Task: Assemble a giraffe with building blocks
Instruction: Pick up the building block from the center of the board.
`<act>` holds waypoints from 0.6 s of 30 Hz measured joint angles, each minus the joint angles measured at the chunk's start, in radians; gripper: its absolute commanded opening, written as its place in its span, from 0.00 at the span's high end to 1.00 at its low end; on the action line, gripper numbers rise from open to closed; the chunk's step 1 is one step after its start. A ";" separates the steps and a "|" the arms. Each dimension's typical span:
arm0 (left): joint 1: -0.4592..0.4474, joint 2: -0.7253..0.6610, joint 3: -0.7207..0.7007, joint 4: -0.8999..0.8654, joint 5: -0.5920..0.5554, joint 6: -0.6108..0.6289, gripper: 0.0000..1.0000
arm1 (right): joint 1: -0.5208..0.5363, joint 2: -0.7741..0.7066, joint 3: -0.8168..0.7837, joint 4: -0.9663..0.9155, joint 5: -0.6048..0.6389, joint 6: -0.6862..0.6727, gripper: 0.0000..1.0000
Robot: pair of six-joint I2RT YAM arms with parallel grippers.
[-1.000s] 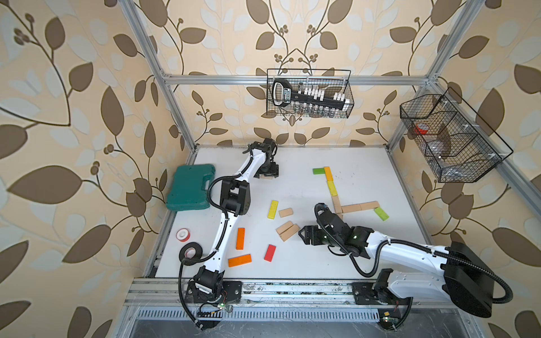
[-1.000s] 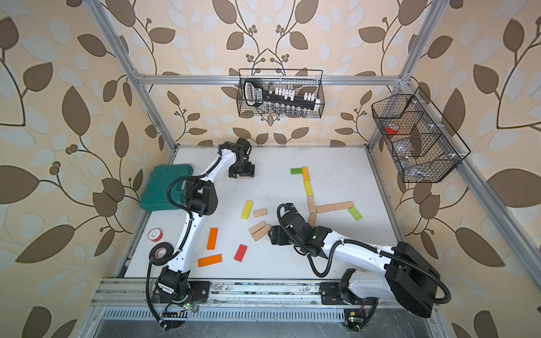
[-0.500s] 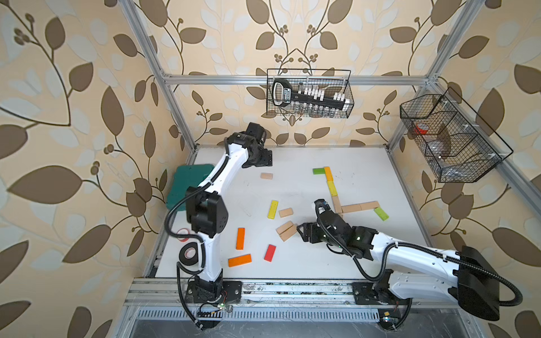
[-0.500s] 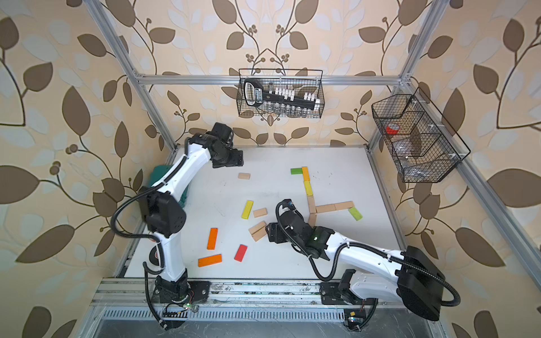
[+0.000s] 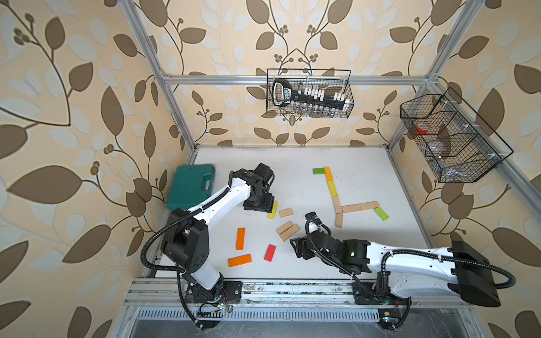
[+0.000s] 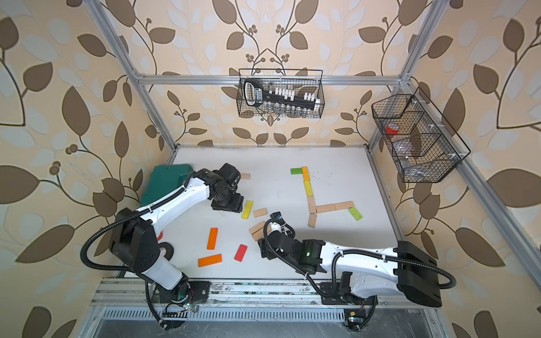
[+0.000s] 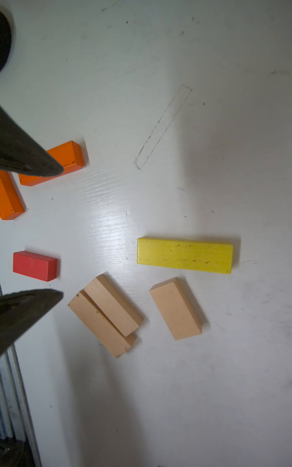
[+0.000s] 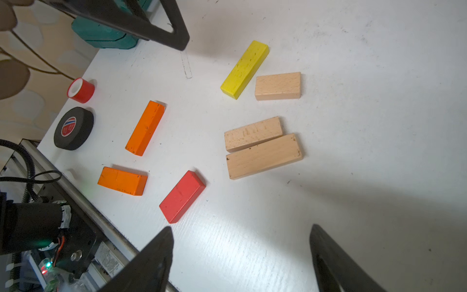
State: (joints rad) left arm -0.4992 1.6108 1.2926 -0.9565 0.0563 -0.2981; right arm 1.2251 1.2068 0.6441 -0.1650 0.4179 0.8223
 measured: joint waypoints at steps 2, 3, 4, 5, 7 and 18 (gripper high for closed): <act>-0.008 0.016 -0.015 0.016 0.013 -0.007 0.36 | 0.016 0.000 0.000 -0.001 0.017 0.012 0.19; -0.012 0.028 -0.018 0.023 0.014 -0.010 0.36 | 0.020 0.000 0.000 -0.003 0.023 0.015 0.19; -0.013 0.046 -0.018 0.029 0.015 -0.013 0.37 | 0.026 0.000 0.000 -0.005 0.029 0.023 0.19; -0.019 0.068 -0.018 0.038 0.015 -0.016 0.37 | 0.032 -0.001 0.000 -0.007 0.035 0.027 0.19; -0.024 0.109 -0.018 0.052 0.015 -0.016 0.39 | 0.039 -0.004 0.000 -0.013 0.043 0.038 0.19; -0.051 0.305 0.056 0.072 -0.013 -0.019 0.43 | 0.054 -0.061 -0.002 -0.037 0.071 0.065 0.19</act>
State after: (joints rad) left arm -0.5507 1.9156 1.3491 -0.8841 0.0437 -0.3168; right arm 1.2793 1.1461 0.6426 -0.2016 0.4892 0.8871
